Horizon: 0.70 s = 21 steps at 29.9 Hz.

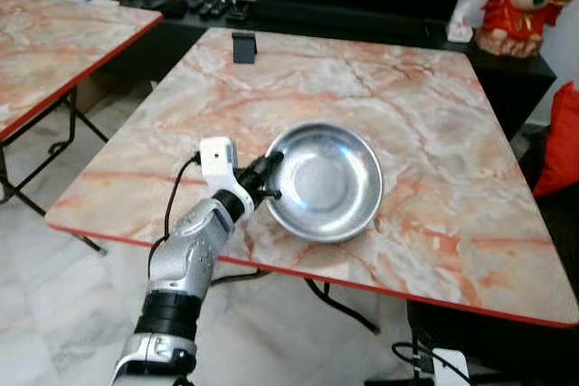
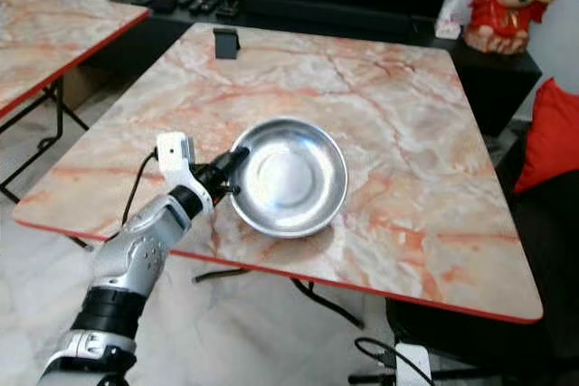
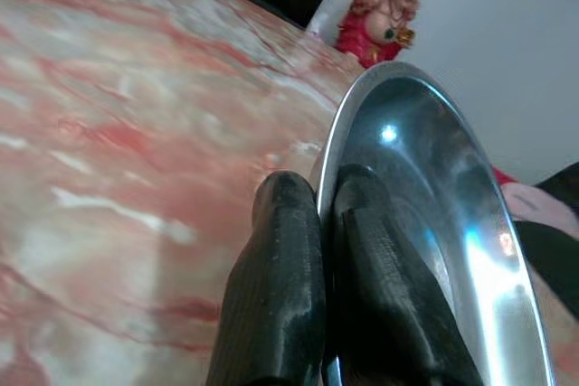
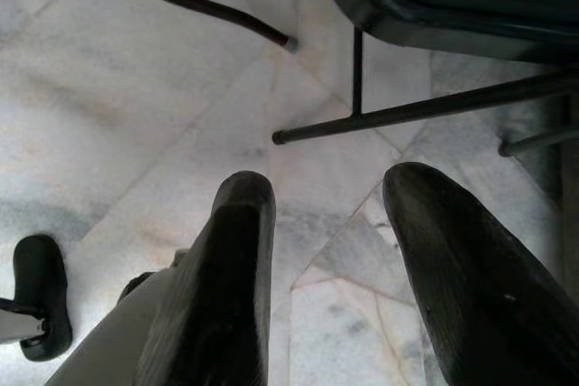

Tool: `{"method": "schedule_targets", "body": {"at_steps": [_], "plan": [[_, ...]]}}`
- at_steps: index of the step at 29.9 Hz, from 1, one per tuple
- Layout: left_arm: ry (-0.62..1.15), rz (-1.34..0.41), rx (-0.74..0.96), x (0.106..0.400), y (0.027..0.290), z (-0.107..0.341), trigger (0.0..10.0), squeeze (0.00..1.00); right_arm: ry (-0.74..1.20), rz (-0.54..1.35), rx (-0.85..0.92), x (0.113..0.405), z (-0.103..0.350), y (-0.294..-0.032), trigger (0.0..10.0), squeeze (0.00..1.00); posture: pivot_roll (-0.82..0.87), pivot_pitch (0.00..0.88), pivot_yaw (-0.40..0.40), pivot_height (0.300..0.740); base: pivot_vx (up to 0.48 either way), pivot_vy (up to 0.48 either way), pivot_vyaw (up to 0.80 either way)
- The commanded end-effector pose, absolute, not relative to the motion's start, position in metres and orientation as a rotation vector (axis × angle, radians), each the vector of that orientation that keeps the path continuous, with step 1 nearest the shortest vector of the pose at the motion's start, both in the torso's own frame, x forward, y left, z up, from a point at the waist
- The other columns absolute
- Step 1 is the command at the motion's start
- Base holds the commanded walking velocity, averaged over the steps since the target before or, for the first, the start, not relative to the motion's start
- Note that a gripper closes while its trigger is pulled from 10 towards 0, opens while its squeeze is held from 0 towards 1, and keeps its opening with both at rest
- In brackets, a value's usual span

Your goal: Setting the table

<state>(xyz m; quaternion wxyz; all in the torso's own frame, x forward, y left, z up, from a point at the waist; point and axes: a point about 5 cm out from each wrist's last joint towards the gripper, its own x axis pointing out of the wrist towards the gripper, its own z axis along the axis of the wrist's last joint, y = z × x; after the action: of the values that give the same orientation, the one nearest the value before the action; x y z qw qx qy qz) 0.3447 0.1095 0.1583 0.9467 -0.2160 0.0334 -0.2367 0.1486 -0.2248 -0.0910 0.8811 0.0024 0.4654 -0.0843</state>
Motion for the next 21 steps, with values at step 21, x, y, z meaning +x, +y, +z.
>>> {"method": "schedule_targets", "body": {"at_steps": [21], "plan": [[0.32, -0.182, -0.466, 0.353, 0.137, 0.129, 10.0, 0.0, 0.986, -0.157, 0.015, 0.145, -0.092, -0.226, 10.0, 0.0, 0.12, 0.0, -0.065, 0.707, 0.0, 0.0, 0.0]]}}
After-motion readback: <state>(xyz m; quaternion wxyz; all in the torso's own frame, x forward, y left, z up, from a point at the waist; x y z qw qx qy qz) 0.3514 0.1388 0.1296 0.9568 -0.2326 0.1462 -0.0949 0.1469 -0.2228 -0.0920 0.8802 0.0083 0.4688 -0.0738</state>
